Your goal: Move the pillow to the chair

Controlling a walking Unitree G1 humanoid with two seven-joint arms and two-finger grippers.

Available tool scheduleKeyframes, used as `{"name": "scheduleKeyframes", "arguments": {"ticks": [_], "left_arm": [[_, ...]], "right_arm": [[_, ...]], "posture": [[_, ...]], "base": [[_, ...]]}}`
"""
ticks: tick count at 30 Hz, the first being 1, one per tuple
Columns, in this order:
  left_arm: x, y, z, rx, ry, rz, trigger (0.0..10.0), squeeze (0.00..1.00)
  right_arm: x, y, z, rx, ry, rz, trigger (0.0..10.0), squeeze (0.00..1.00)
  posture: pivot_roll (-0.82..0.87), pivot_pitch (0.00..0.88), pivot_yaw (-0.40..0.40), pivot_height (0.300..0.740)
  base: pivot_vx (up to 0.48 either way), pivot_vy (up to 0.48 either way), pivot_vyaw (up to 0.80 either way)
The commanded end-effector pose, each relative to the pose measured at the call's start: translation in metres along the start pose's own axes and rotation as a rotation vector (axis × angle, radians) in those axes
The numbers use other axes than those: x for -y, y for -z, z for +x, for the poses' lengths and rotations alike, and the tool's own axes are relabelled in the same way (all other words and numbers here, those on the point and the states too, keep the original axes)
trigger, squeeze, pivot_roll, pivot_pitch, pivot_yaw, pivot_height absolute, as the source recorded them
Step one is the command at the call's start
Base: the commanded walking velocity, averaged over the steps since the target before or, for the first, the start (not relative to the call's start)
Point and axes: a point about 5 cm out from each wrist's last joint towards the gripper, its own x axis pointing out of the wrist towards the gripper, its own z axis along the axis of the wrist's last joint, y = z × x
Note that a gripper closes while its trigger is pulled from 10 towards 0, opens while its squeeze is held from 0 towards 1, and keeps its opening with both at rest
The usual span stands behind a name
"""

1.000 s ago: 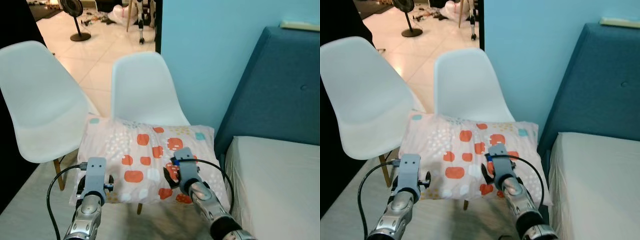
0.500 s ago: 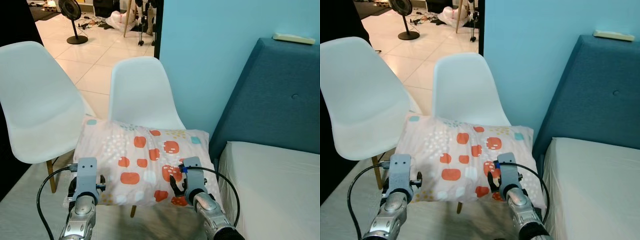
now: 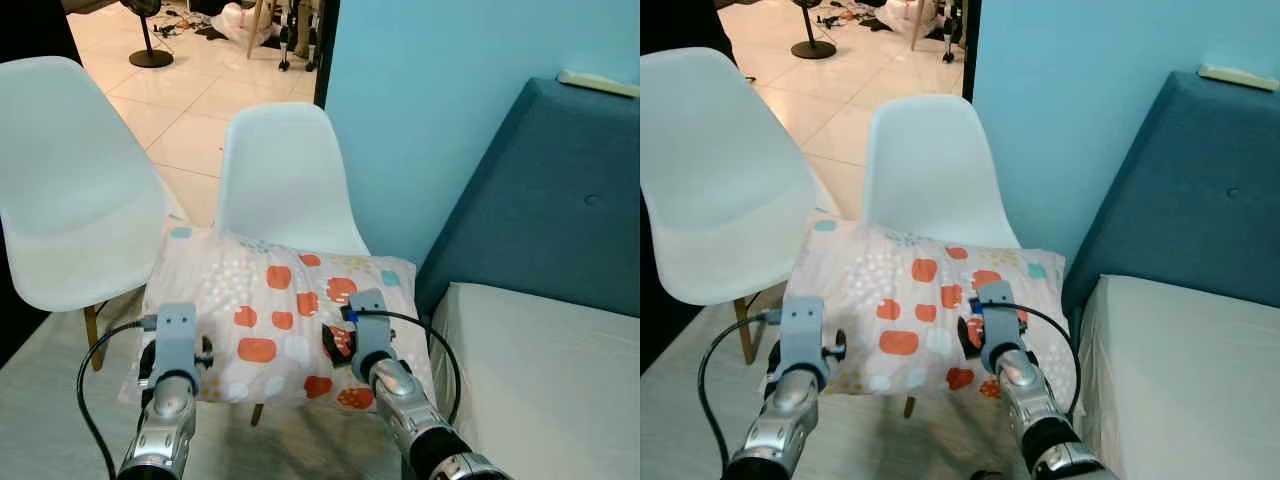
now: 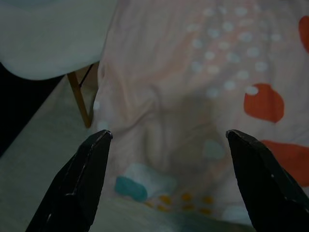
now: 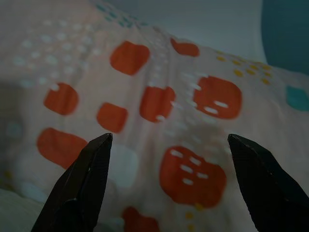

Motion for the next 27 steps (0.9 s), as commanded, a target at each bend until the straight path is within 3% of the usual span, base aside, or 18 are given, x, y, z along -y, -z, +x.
{"name": "scheduleKeyframes", "arguments": {"ticks": [1,5,8,15,21,27], "left_arm": [[-0.005,0.006,-0.001,-0.031,-0.002,0.024,10.0,0.00],[-0.011,0.014,0.000,-0.073,-0.027,0.076,10.0,0.00],[-0.005,0.017,-0.003,-0.071,0.012,0.065,10.0,0.00],[-0.012,0.025,-0.008,-0.102,0.013,0.067,10.0,0.00],[-0.013,0.022,-0.007,-0.080,-0.006,0.055,10.0,0.00],[0.003,0.014,-0.006,-0.063,0.052,0.063,10.0,0.00]], "right_arm": [[0.004,0.006,-0.002,-0.025,0.014,0.006,10.0,0.00],[0.009,0.016,-0.006,-0.067,0.029,-0.033,10.0,0.00],[0.011,0.049,-0.023,-0.162,-0.010,-0.098,10.0,0.00],[0.025,0.053,-0.032,-0.124,0.074,-0.059,10.0,0.00],[0.025,0.052,-0.031,-0.127,0.061,-0.045,10.0,0.00],[0.025,0.048,-0.028,-0.126,0.055,-0.048,10.0,0.00]], "posture": [[0.05,0.139,-0.076,0.740],[0.03,0.139,-0.068,0.740],[0.04,0.130,-0.056,0.740],[0.02,0.123,-0.039,0.740],[0.01,0.118,-0.037,0.740],[0.01,0.115,-0.043,0.740]], "base": [[0.000,0.000,0.00],[0.000,0.000,0.00],[0.000,0.000,0.00],[0.000,0.000,0.00],[0.000,0.000,0.00],[0.000,0.000,-0.80]]}}
